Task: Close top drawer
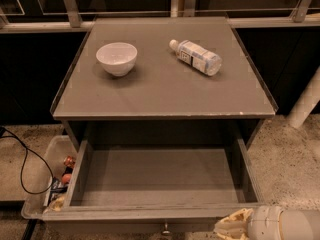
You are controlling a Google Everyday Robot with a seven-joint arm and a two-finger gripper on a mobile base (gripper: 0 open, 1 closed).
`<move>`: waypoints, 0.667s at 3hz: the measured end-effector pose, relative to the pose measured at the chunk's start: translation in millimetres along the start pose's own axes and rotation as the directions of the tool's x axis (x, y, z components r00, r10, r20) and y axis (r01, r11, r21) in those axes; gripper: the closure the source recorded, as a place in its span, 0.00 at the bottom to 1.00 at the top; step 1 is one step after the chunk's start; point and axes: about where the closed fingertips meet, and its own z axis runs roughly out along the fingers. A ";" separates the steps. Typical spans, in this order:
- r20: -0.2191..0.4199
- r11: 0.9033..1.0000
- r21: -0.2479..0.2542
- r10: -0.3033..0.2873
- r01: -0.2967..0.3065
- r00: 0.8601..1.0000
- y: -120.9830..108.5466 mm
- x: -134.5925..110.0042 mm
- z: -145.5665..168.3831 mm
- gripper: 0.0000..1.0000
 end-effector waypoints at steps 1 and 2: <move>0.000 1.000 -0.002 -0.014 0.014 1.000 -3.1 -4.0 3.9 0.11; -0.003 1.000 -0.002 -0.018 0.018 1.000 -5.3 -5.7 7.1 0.00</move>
Offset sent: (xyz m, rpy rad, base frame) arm 0.0769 0.0211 -0.0192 -0.0510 -0.0228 0.0450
